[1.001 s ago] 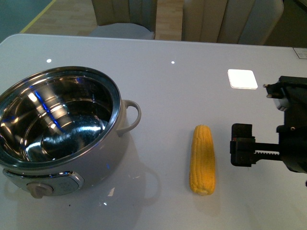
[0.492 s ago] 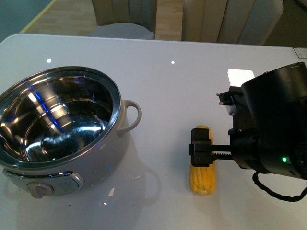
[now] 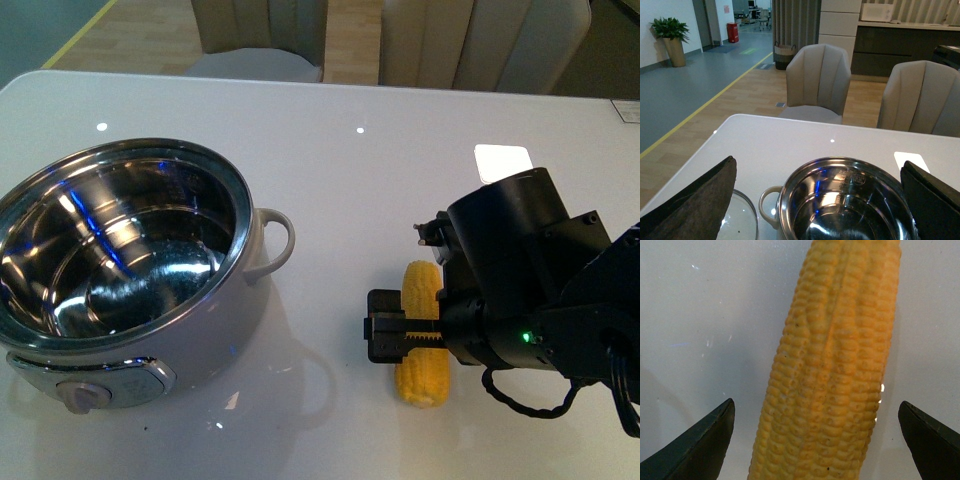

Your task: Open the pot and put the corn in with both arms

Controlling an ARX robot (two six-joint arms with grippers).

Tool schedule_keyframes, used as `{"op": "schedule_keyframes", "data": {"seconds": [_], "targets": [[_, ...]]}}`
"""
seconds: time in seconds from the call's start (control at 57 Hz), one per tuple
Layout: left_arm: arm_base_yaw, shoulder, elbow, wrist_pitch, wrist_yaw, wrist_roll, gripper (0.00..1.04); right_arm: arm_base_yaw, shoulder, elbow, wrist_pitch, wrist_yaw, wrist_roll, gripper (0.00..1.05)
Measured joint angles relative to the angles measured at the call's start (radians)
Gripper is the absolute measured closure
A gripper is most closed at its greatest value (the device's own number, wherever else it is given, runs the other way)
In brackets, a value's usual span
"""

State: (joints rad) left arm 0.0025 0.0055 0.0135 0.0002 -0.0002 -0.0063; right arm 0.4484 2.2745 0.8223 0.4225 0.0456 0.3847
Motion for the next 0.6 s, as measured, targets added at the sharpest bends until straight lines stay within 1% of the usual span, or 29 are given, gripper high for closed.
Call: {"op": "schedule_keyframes", "data": {"seconds": [0.316, 0.369, 0.562, 0.597], "targets": [[0.0, 0.0, 0.0, 0.0, 0.0, 0.0, 0.07, -0.001, 0.02, 0.029, -0.026, 0.013, 0.009, 0.09], [0.0, 0.0, 0.0, 0.0, 0.0, 0.0, 0.07, 0.0, 0.021, 0.029, -0.028, 0.016, 0.008, 0.14], [0.0, 0.0, 0.0, 0.0, 0.0, 0.0, 0.07, 0.001, 0.025, 0.029, -0.032, 0.021, 0.008, 0.44], [0.0, 0.0, 0.0, 0.0, 0.0, 0.0, 0.07, 0.002, 0.025, 0.029, -0.032, 0.021, 0.008, 0.47]]}}
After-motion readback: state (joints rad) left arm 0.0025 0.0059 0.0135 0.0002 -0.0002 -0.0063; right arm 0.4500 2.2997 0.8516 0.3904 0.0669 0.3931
